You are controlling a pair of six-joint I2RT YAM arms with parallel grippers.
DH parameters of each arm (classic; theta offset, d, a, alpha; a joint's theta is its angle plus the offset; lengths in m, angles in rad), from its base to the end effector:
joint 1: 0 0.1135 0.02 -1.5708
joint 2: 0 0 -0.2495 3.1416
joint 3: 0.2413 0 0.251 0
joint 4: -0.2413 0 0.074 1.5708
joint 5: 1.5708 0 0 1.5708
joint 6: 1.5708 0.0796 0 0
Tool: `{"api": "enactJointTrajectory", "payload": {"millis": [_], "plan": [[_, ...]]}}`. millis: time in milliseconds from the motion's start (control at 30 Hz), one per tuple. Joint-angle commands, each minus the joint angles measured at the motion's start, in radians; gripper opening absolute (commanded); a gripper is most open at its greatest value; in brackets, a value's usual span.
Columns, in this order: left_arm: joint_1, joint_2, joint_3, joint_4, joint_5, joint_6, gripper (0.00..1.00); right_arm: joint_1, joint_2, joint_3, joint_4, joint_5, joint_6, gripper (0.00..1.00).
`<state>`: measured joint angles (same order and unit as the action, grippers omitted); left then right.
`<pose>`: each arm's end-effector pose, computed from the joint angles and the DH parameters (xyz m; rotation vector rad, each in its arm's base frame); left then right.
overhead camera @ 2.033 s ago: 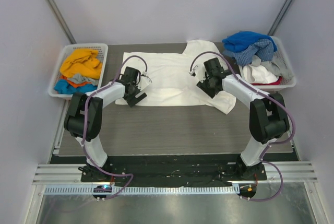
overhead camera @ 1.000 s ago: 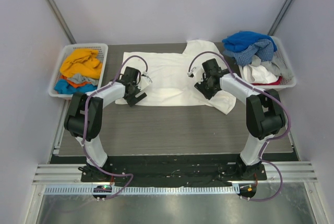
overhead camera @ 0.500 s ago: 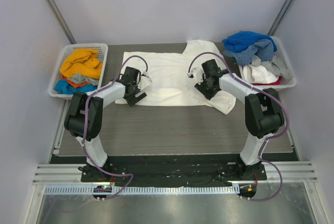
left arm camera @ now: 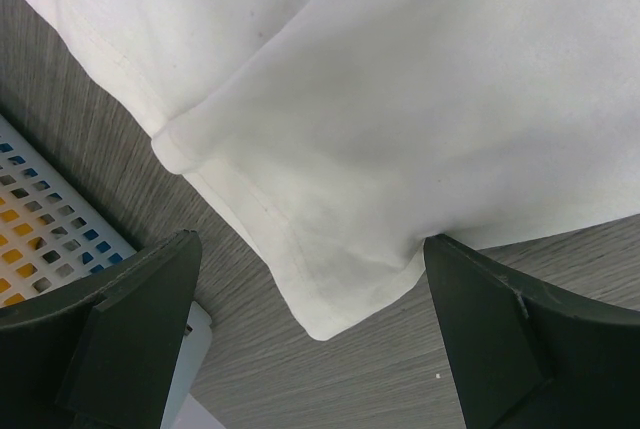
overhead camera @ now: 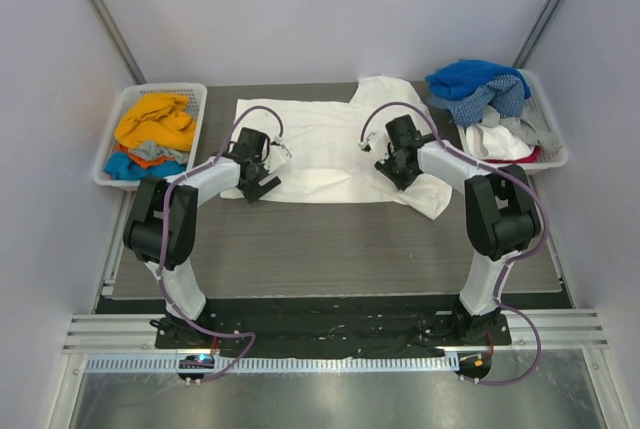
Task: Fold and stack the t-shirts
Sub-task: Fold the flattened tshirt in 1/3 of the way
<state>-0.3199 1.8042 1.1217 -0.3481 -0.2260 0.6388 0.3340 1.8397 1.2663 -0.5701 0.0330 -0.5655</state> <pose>0.3688 -0.1034 0.1191 1.1330 2.3579 0.4079 0.3667 0.1245 0.1325 -1.1732 2.4526 -0.1127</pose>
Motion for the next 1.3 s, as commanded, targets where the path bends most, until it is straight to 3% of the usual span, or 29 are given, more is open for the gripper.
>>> {"api": "enactJointTrajectory", "payload": {"millis": [0,267,700,1267], "plan": [[0.004,0.014,-0.014,0.020,-0.012,0.012,1.00,-0.012,0.006,0.010,0.036,0.011,-0.010,0.23],[0.002,0.017,-0.013,0.021,-0.007,0.006,1.00,-0.015,-0.003,0.021,0.038,0.039,-0.013,0.01],[0.002,0.020,-0.008,0.023,-0.009,-0.002,1.00,-0.049,0.049,0.232,0.055,0.263,-0.042,0.01],[-0.001,0.032,-0.011,0.029,-0.021,-0.002,1.00,-0.062,0.196,0.473,0.032,0.327,-0.080,0.01]]}}
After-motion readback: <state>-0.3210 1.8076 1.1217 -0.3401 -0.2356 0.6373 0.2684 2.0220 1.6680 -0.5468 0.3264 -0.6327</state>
